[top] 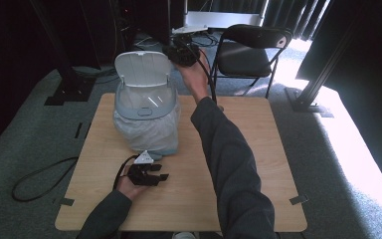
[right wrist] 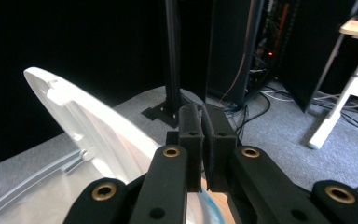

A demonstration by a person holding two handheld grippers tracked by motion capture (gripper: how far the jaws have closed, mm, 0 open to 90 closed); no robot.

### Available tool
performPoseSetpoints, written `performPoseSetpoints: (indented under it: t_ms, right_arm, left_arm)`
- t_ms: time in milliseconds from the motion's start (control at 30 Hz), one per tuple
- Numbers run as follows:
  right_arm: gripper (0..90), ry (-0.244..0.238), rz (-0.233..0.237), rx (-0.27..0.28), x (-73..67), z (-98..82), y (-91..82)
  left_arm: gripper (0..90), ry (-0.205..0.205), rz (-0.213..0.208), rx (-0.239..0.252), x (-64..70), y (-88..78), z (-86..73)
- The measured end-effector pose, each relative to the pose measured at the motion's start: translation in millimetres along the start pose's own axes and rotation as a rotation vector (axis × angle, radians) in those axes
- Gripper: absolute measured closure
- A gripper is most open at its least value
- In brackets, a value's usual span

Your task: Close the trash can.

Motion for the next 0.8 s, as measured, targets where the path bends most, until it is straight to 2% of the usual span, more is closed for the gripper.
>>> performPoseSetpoints:
  t_ms: [100,300,533,667,800]
  right_arm:
    - [87.0,-0.035,0.028,-0.006,-14.1,-1.1,-1.2]
    - [86.1,-0.066,0.074,0.007,-37.4,-12.6,-7.8]
    - [86.4,-0.099,0.103,0.008,-53.9,-30.5,-19.9]
    - [87.0,-0.141,0.108,-0.005,-65.9,-43.3,-20.9]
    - [87.8,-0.145,0.12,-0.012,-73.5,-50.7,-20.8]
  left_arm:
    - [44.4,0.0,-0.002,0.0,0.0,0.1,0.0]
    - [44.5,0.002,-0.001,0.0,-0.2,0.2,0.3]
    - [44.6,-0.003,0.001,0.001,-0.9,1.9,1.8]
    - [44.5,-0.001,0.005,0.003,-0.5,2.2,2.0]
    - [44.5,0.0,0.006,0.001,-0.5,2.1,1.9]
Point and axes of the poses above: each handheld gripper's, and its own axes: y roughly forward along the jaws, z roughly out of its top, x roughly to its right, the point moved 10 cm from there along y, roughly forward along the jaws, and after that the axes turned 1 degree about x, right-handed, at the moved point
